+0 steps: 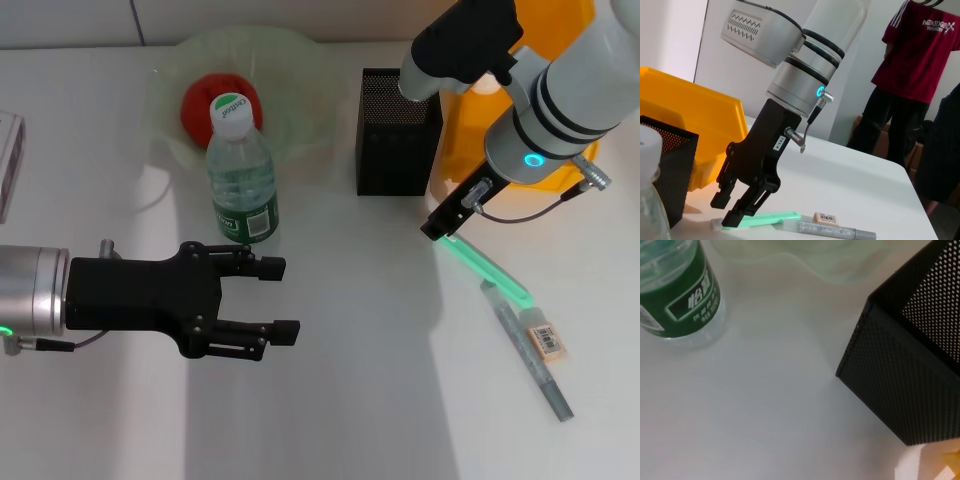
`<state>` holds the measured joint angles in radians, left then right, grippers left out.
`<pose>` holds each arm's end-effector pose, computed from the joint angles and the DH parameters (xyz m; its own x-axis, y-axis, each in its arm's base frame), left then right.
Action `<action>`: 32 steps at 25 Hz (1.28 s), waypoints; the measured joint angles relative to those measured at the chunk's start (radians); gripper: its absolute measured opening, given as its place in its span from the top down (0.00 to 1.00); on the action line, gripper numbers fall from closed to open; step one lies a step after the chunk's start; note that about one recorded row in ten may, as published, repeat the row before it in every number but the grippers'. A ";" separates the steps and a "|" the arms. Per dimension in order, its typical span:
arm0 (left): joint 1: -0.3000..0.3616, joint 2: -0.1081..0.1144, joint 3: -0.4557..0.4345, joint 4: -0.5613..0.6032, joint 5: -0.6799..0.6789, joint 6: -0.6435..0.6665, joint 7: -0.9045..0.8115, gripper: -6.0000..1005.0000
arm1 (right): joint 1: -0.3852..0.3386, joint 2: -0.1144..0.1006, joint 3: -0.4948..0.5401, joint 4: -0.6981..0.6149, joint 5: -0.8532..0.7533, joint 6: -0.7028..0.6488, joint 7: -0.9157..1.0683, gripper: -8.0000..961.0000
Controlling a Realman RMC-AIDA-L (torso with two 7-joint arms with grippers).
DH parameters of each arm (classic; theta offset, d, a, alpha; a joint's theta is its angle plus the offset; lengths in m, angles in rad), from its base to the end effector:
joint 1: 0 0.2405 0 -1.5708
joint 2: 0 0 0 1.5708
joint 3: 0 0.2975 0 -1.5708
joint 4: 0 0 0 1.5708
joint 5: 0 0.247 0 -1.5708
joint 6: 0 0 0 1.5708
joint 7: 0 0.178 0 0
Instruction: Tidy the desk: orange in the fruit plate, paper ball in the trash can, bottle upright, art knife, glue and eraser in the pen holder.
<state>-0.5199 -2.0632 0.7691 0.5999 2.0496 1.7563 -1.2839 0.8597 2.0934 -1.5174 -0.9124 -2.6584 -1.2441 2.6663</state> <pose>-0.2950 0.3410 -0.0659 0.8362 0.3020 0.4577 0.3031 -0.9501 0.0730 0.2013 0.4684 -0.1207 0.7192 -0.6421 0.2654 -0.4642 -0.7283 -0.5041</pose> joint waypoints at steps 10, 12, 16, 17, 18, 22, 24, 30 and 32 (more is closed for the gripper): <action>0.000 0.000 -0.001 0.000 -0.002 -0.005 0.000 0.21 | 0.010 -0.001 -0.003 0.035 0.017 0.029 -0.004 0.67; 0.000 0.000 -0.002 0.000 -0.002 -0.005 0.000 0.21 | 0.014 -0.001 -0.003 0.044 0.029 0.030 -0.009 0.68; 0.000 -0.001 -0.003 -0.002 -0.002 -0.005 0.000 0.21 | 0.023 -0.001 -0.008 0.069 0.038 0.032 -0.012 0.69; 0.000 -0.001 -0.003 -0.002 -0.002 -0.005 0.000 0.21 | 0.024 -0.001 -0.010 0.070 0.038 0.032 -0.012 0.69; 0.000 -0.001 -0.004 -0.002 -0.003 -0.005 0.000 0.21 | 0.024 -0.001 -0.013 0.071 0.039 0.032 -0.012 0.69; 0.000 -0.001 -0.004 -0.002 -0.003 -0.005 0.000 0.21 | 0.024 -0.001 -0.015 0.075 0.040 0.034 -0.012 0.69; 0.000 -0.001 -0.004 -0.002 -0.003 -0.005 0.000 0.21 | 0.024 -0.001 -0.015 0.077 0.041 0.035 -0.012 0.69; 0.003 -0.002 -0.004 -0.002 -0.003 -0.007 0.000 0.21 | 0.024 -0.001 -0.015 0.084 0.044 0.044 -0.007 0.70; 0.004 -0.002 -0.004 -0.002 -0.003 -0.008 0.000 0.21 | 0.024 -0.001 -0.013 0.084 0.044 0.045 -0.006 0.72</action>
<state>-0.5159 -2.0648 0.7654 0.5982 2.0462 1.7487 -1.2839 0.8836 2.0923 -1.5308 -0.8284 -2.6145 -1.1991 2.6604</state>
